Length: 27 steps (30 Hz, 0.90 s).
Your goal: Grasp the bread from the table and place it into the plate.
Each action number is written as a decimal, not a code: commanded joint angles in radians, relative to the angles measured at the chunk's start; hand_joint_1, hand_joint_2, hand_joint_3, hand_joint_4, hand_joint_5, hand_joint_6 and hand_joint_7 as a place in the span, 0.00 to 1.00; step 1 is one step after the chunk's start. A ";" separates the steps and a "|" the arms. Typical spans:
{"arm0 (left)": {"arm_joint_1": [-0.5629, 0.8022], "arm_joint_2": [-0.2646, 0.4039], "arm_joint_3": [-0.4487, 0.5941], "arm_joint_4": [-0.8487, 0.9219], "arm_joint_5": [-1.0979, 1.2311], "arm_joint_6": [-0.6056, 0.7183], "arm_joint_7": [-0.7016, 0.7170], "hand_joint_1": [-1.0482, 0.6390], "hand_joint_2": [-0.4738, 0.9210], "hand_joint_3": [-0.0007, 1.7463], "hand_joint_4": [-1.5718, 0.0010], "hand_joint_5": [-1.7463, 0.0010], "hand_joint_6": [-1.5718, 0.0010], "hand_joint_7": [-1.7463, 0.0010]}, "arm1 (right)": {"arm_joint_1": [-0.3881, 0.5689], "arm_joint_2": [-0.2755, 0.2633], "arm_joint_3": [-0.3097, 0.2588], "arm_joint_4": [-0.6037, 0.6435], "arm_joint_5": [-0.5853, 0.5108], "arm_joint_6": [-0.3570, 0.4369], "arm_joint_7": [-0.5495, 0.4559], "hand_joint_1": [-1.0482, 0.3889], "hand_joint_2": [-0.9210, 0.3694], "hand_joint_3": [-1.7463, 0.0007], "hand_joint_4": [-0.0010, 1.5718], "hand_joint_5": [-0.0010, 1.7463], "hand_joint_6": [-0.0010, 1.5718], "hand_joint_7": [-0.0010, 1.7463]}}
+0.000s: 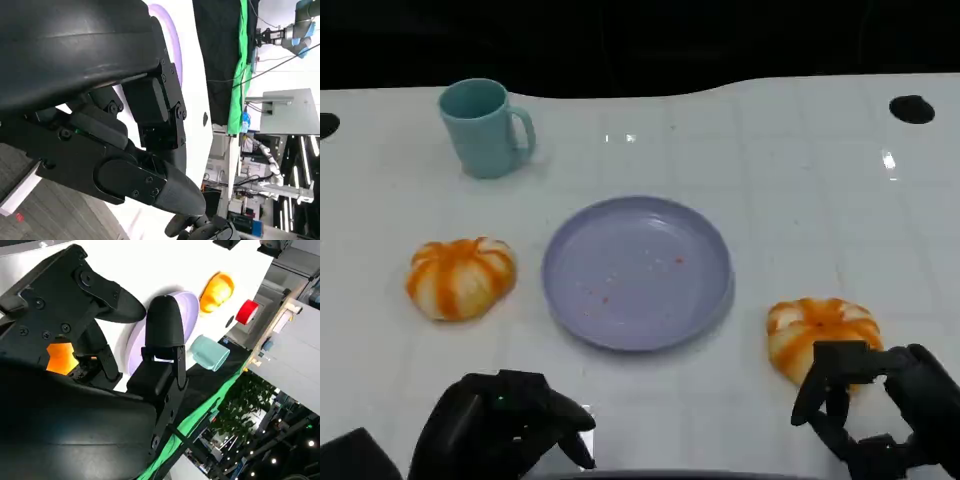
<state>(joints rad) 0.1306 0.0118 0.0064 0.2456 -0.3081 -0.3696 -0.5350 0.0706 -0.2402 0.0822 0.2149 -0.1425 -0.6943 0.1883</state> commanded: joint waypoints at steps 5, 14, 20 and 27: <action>-0.005 0.014 0.010 0.005 0.009 -0.016 0.003 0.04 1.00 0.02 0.29 0.36 0.15 0.74 | -0.003 0.006 -0.012 -0.003 0.014 -0.005 -0.016 0.66 0.46 0.26 0.57 0.92 0.58 0.64; -0.004 0.013 0.008 -0.004 0.001 0.002 0.001 0.04 1.00 0.01 0.30 0.36 0.15 0.74 | 0.004 0.016 -0.043 -0.075 0.009 0.027 -0.053 0.59 0.35 0.45 0.40 0.60 0.50 0.27; -0.009 0.014 0.008 0.004 0.006 -0.003 0.002 0.04 1.00 0.01 0.30 0.36 0.16 0.74 | 0.000 -0.035 -0.072 -0.157 -0.143 0.065 -0.097 0.51 0.12 0.83 0.35 0.37 0.45 0.11; -0.012 0.012 0.003 0.005 0.007 0.000 -0.001 0.04 1.00 0.02 0.30 0.35 0.16 0.73 | 0.024 -0.186 -0.099 -0.377 -0.332 0.300 0.021 0.34 0.05 0.99 0.07 0.21 0.22 0.00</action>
<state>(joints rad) 0.1231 0.0124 0.0052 0.2462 -0.3076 -0.3689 -0.5350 0.0776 -0.3765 -0.0004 -0.0843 -0.4308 -0.4730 0.1685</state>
